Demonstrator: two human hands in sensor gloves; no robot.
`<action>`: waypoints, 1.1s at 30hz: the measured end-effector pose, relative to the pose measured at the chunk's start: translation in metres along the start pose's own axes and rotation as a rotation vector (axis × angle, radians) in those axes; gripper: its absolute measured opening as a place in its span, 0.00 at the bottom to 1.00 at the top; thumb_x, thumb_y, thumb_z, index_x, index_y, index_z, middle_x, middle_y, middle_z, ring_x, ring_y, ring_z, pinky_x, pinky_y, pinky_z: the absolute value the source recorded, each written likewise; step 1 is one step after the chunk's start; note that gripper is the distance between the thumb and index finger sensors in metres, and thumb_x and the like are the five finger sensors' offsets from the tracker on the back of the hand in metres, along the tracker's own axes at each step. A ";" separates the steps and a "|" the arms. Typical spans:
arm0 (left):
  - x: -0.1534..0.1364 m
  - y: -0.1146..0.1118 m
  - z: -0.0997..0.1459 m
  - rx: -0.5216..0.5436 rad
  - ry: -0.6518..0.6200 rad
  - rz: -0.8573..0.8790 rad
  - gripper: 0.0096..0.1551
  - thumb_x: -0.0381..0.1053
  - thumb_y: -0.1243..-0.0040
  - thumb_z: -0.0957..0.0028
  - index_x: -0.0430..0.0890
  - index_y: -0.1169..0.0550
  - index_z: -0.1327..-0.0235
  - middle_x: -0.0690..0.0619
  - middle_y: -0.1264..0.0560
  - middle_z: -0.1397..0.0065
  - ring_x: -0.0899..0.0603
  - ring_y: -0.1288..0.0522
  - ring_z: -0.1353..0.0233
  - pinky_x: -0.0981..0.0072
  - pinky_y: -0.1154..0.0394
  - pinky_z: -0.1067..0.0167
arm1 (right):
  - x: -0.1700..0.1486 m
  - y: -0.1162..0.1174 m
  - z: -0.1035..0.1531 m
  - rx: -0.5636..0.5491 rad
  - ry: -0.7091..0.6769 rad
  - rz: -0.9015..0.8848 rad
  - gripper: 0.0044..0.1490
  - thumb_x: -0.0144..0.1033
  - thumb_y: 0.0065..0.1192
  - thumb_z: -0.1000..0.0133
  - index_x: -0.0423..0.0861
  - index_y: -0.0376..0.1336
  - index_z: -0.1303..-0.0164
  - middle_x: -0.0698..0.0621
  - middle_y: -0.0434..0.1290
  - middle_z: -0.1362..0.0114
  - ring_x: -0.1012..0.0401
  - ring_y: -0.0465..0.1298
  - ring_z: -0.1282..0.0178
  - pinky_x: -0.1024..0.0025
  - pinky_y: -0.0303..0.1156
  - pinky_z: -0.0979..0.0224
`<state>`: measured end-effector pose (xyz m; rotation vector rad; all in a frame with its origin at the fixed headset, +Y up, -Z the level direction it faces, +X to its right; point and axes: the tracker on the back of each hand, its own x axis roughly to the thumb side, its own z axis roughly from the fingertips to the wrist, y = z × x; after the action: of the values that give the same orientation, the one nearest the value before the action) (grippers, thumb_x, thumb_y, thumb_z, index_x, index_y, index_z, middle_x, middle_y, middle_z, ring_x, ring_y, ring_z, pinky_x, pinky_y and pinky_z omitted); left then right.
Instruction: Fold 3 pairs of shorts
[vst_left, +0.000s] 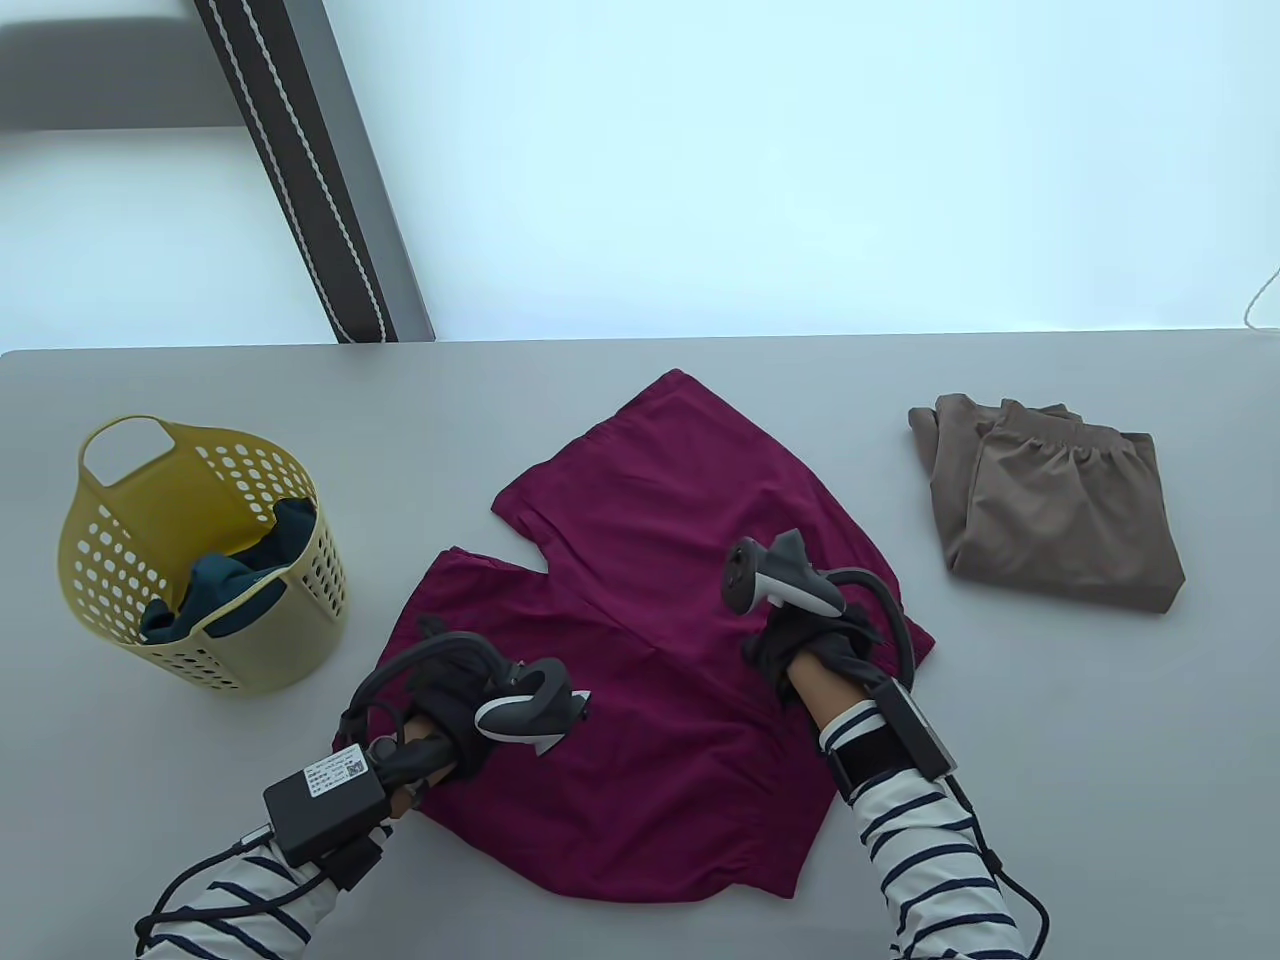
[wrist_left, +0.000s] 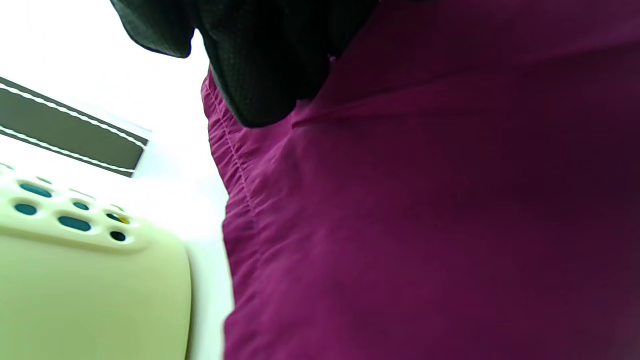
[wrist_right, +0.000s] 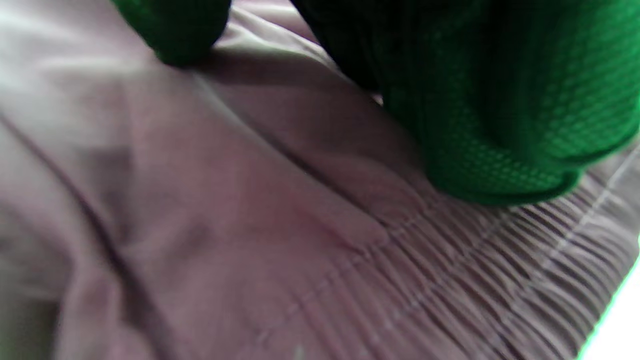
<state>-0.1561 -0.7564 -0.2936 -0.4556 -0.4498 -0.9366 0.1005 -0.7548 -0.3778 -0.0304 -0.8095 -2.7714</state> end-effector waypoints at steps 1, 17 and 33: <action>-0.003 -0.002 0.004 -0.013 -0.033 0.043 0.36 0.57 0.61 0.46 0.42 0.39 0.25 0.45 0.29 0.21 0.41 0.20 0.29 0.36 0.32 0.28 | 0.002 -0.001 -0.004 0.011 0.009 0.006 0.55 0.56 0.45 0.45 0.16 0.54 0.36 0.16 0.71 0.47 0.33 0.80 0.55 0.47 0.78 0.55; -0.011 -0.050 0.041 0.044 -0.302 0.332 0.53 0.75 0.63 0.61 0.54 0.54 0.22 0.35 0.52 0.14 0.26 0.39 0.19 0.27 0.42 0.26 | -0.037 0.013 -0.041 0.034 0.067 -0.430 0.54 0.64 0.33 0.47 0.48 0.19 0.28 0.27 0.16 0.32 0.24 0.27 0.34 0.27 0.40 0.33; -0.012 -0.054 0.043 0.060 -0.316 0.337 0.57 0.75 0.66 0.61 0.49 0.56 0.20 0.33 0.52 0.14 0.25 0.39 0.19 0.27 0.42 0.27 | -0.050 0.076 0.104 0.115 -0.399 -0.095 0.56 0.52 0.48 0.45 0.30 0.30 0.26 0.26 0.36 0.26 0.28 0.44 0.30 0.37 0.49 0.32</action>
<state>-0.2152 -0.7528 -0.2557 -0.6065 -0.6620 -0.5246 0.1619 -0.7495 -0.2545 -0.5522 -1.0885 -2.8415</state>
